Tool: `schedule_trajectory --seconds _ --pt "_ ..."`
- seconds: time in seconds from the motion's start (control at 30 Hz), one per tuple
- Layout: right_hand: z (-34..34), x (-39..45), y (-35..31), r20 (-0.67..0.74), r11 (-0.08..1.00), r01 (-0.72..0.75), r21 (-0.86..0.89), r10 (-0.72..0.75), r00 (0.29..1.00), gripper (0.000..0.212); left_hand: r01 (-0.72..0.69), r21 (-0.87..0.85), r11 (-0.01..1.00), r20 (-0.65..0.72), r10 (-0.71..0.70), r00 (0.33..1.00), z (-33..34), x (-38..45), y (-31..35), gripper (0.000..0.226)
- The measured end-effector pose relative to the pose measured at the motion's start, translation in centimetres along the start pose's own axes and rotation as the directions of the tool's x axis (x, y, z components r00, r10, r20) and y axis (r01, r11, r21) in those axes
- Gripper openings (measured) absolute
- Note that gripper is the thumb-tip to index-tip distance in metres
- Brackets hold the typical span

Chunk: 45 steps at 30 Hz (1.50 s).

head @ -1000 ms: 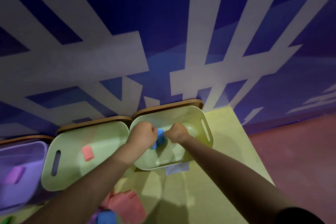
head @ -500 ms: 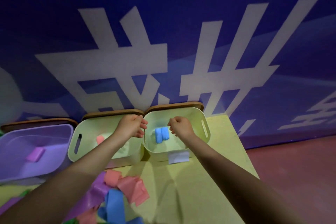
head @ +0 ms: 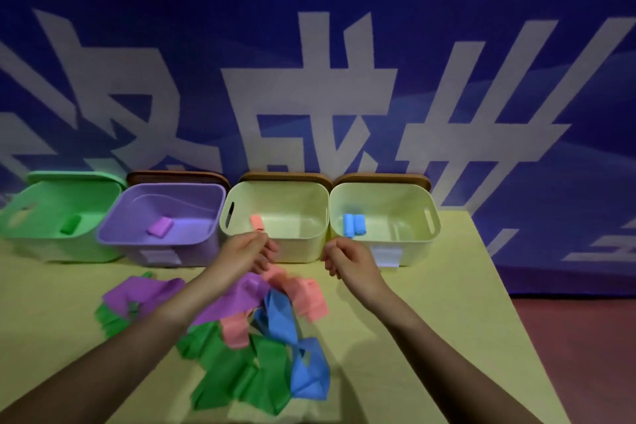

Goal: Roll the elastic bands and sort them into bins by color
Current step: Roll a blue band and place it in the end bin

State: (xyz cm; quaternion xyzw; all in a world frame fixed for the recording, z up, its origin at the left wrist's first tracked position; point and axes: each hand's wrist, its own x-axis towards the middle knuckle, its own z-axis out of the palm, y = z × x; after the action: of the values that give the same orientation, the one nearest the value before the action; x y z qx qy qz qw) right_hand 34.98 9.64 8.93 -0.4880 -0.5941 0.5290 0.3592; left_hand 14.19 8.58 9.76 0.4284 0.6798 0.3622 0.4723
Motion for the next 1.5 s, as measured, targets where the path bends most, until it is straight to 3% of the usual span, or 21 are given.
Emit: schedule_trajectory --seconds 0.23,0.43,0.6,0.8,0.87,0.93,1.1,1.2,1.33,1.5 --pt "5.0 -3.9 5.1 0.072 0.989 -0.139 -0.05 0.142 0.987 0.029 0.154 0.017 0.988 0.016 -0.154 0.988 -3.2 -3.8 -8.6 0.036" --pt "8.3 -3.7 9.1 0.004 0.913 -0.295 -0.283 0.308 0.951 0.028 0.256 0.248 0.934 0.086 -0.285 0.955 -3.6 -3.8 -13.7 0.03" --pt "9.8 -2.7 10.3 -0.109 0.806 -0.361 -0.468 0.353 0.929 0.036 0.33 0.257 0.908 0.117 -0.368 0.922 -2.9 -1.9 -14.3 0.02" --pt "11.2 -1.9 11.0 -0.165 0.777 -0.445 -0.444 0.418 0.894 0.036 0.35 0.299 0.887 0.194 -0.416 0.888 -1.8 0.3 -14.3 0.021" --pt "11.8 -1.6 11.3 -0.162 0.756 -0.471 -0.455 0.449 0.878 0.042 0.393 0.259 0.882 0.221 -0.45 0.865 -1.4 0.9 -14.2 0.023" --pt "12.4 -1.3 11.5 -0.151 0.729 -0.513 -0.454 0.504 0.85 0.032 0.437 0.194 0.878 0.238 -0.474 0.847 -1.0 1.2 -14.2 0.026" --pt "13.4 -0.9 11.1 -0.113 0.766 -0.52 -0.376 0.52 0.847 0.025 0.441 0.149 0.885 0.3 -0.465 0.833 -0.4 1.0 -15.4 0.025" --pt "12.9 -0.7 10.3 -0.185 0.782 -0.51 -0.358 0.476 0.86 0.039 0.405 0.136 0.904 0.278 -0.428 0.86 -0.5 0.9 -16.5 0.033" --pt "11.3 -0.9 9.1 -0.252 0.847 -0.52 -0.109 0.482 0.839 0.041 0.367 0.042 0.929 0.239 -0.366 0.899 -1.0 0.2 -15.6 0.04" --pt "8.3 -0.6 7.3 -0.234 0.853 -0.509 0.118 0.522 0.82 0.032 0.414 -0.283 0.865 0.233 -0.357 0.905 -1.7 -0.9 -11.8 0.024"
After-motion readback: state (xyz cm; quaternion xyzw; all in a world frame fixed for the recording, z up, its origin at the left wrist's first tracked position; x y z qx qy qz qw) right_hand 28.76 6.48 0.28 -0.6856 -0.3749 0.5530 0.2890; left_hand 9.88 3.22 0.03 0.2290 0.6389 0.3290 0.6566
